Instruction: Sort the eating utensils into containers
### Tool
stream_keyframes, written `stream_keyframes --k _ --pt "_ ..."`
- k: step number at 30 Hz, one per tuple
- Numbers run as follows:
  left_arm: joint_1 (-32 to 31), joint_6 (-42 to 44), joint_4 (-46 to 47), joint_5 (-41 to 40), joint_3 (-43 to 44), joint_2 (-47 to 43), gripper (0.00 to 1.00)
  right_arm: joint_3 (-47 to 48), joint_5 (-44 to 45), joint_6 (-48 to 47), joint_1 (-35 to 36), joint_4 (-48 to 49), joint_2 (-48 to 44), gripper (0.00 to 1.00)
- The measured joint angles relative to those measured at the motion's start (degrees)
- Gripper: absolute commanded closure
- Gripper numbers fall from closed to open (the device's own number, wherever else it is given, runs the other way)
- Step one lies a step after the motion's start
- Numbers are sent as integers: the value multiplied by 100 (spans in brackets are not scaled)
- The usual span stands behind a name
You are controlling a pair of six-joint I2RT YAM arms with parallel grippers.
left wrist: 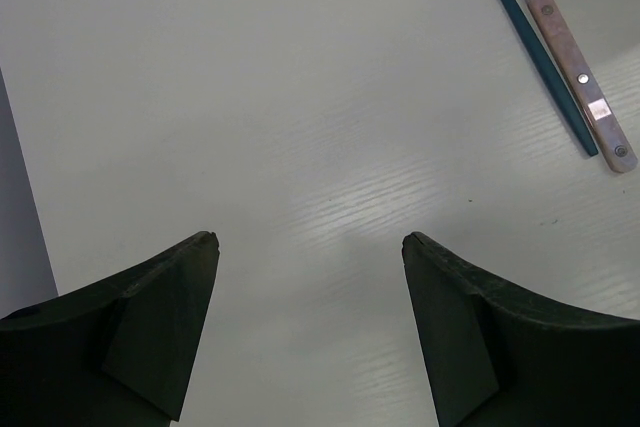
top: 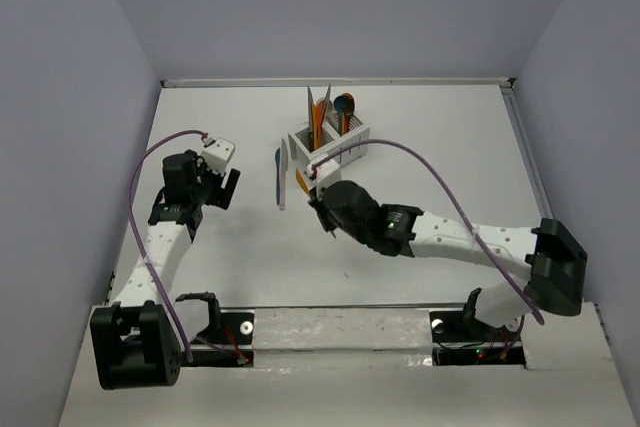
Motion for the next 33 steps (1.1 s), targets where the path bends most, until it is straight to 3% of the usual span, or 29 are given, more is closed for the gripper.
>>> stream_keyframes --k 2,5,9,12,18,29,31,33 --pt "0 -20 0 13 0 31 13 55 234 -365 -446 1421 -275 100" --pt "0 -50 4 61 4 31 13 120 433 -496 -914 2693 -197 100" --pt "-2 -83 4 103 26 52 13 634 820 -640 -1648 4500 721 100" --pt "-13 -111 57 120 72 125 14 1307 1106 -837 -1921 5224 1687 100" --pt "-90 -210 249 142 107 339 15 1860 1368 -970 -1989 5665 2931 100" --pt "-804 -435 358 70 369 938 19 1397 1285 -831 -1991 5998 3200 100" --pt "-874 -540 378 66 496 1045 22 1268 1115 -804 -1989 5827 3200 79" --pt "-944 -669 413 48 726 1233 27 1204 949 -754 -1989 5560 3200 51"
